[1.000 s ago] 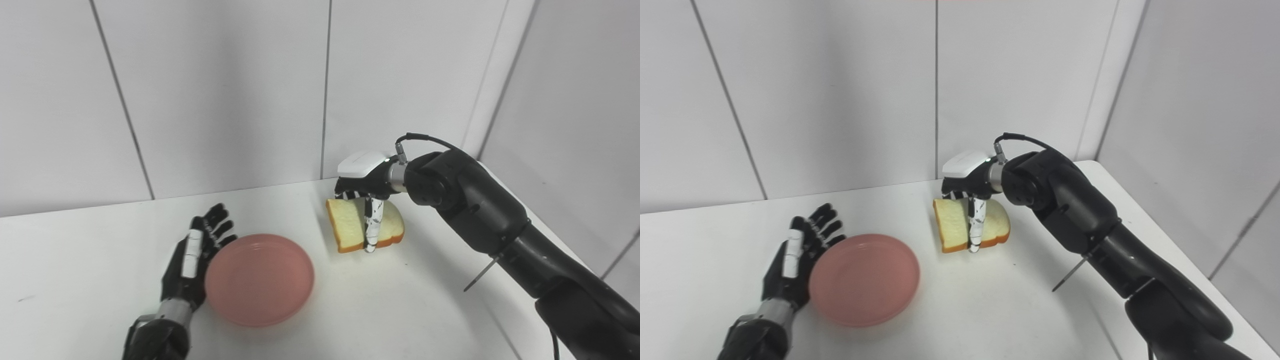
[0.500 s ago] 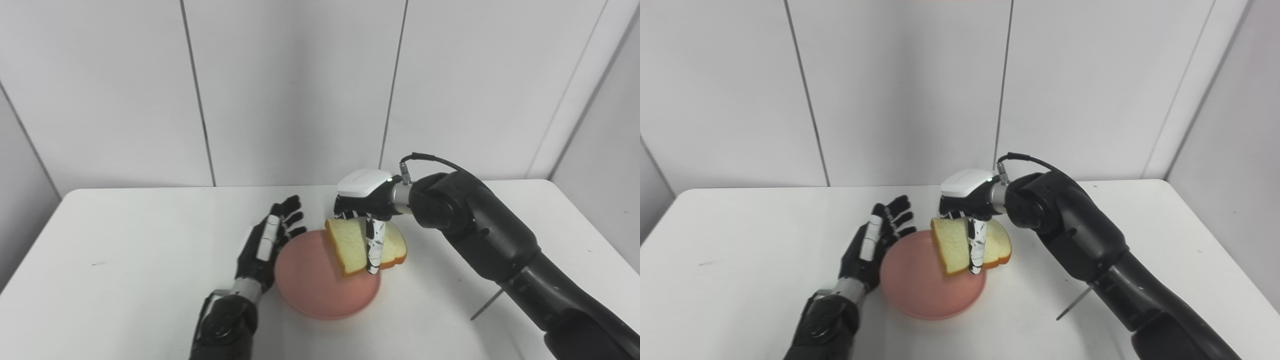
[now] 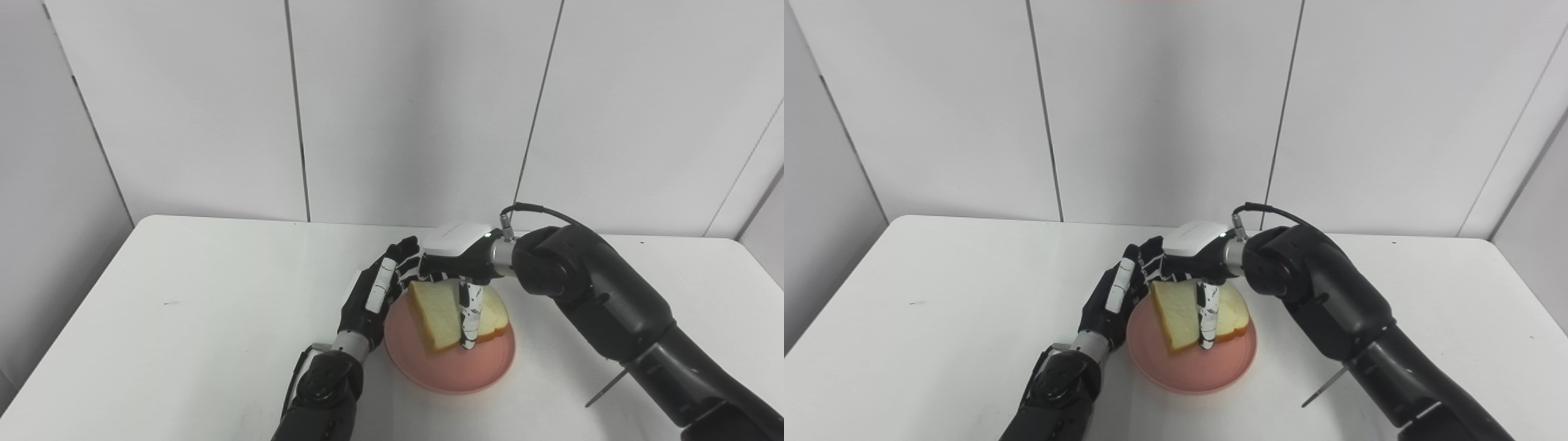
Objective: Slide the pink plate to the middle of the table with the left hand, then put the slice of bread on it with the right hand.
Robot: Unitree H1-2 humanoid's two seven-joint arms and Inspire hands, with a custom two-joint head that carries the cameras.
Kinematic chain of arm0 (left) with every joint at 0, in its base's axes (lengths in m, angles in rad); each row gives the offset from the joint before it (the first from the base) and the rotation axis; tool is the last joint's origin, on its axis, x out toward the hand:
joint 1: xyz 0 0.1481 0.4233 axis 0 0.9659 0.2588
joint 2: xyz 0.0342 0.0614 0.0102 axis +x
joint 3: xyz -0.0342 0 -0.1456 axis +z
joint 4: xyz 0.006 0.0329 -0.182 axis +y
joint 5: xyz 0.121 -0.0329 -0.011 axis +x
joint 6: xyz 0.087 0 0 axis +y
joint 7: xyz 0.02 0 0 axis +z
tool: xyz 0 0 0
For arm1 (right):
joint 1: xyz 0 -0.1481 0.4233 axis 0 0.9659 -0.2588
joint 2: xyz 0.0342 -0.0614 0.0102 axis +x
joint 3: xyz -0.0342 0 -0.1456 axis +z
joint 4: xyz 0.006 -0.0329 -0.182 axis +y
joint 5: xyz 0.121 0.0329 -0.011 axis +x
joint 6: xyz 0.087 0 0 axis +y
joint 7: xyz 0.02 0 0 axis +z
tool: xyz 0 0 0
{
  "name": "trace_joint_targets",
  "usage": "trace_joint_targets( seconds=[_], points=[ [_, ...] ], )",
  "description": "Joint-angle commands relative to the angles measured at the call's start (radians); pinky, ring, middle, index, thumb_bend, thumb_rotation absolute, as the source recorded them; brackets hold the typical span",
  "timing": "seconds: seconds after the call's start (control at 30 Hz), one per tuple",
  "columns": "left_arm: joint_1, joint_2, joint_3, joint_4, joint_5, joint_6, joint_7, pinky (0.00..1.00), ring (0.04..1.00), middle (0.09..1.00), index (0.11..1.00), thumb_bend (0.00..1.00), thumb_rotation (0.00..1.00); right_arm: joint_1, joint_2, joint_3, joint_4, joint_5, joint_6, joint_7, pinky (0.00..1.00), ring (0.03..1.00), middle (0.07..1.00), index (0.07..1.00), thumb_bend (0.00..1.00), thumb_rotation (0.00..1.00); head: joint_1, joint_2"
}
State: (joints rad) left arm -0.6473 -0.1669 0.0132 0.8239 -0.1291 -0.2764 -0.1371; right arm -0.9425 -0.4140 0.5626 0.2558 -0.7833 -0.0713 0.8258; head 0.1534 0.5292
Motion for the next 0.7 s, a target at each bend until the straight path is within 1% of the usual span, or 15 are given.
trace_joint_targets(
  seconds=[0.0, 0.1, 0.33, 0.37, 0.5, 0.57, 0.67],
  points=[
    [0.044, -0.001, -0.006, 0.009, 0.010, 0.006, 0.005, 0.79, 0.882, 0.894, 0.815, 0.95, 0.89, -0.026, 0.006, -0.013, -0.002, 0.006, -0.014, -0.038, 0.33, 0.413, 0.501, 0.490, 0.52, 0.15, 0.005, 0.002],
    [0.053, 0.005, -0.009, -0.004, 0.014, 0.012, 0.009, 0.78, 0.874, 0.895, 0.820, 0.94, 0.90, -0.011, 0.022, -0.016, 0.026, 0.004, 0.008, -0.053, 0.38, 0.471, 0.535, 0.490, 0.52, 0.15, 0.008, 0.005],
    [0.068, 0.015, -0.007, -0.031, 0.005, 0.023, 0.004, 0.78, 0.866, 0.883, 0.798, 0.94, 0.89, -0.004, 0.038, -0.009, 0.072, -0.022, 0.014, -0.079, 0.37, 0.446, 0.526, 0.493, 0.52, 0.15, -0.011, 0.012],
    [0.069, 0.016, -0.006, -0.032, 0.003, 0.024, 0.002, 0.78, 0.867, 0.882, 0.801, 0.94, 0.89, -0.004, 0.038, -0.007, 0.073, -0.029, 0.017, -0.081, 0.37, 0.459, 0.541, 0.494, 0.52, 0.16, -0.012, 0.012],
    [0.069, 0.016, -0.009, -0.027, 0.009, 0.027, 0.006, 0.77, 0.867, 0.891, 0.806, 0.95, 0.90, 0.004, 0.031, -0.010, 0.059, -0.039, 0.024, -0.070, 0.39, 0.475, 0.556, 0.495, 0.52, 0.16, -0.016, 0.012],
    [0.065, 0.015, -0.011, -0.018, 0.014, 0.024, 0.011, 0.76, 0.860, 0.887, 0.807, 0.96, 0.90, 0.009, 0.029, -0.015, 0.053, -0.027, 0.026, -0.056, 0.42, 0.502, 0.578, 0.496, 0.52, 0.16, -0.017, 0.012],
    [0.065, 0.014, -0.012, -0.023, 0.014, 0.032, 0.015, 0.76, 0.858, 0.886, 0.805, 0.96, 0.90, 0.015, 0.024, -0.017, 0.052, -0.003, 0.014, -0.040, 0.44, 0.515, 0.588, 0.496, 0.52, 0.16, -0.021, 0.011]
  ],
)
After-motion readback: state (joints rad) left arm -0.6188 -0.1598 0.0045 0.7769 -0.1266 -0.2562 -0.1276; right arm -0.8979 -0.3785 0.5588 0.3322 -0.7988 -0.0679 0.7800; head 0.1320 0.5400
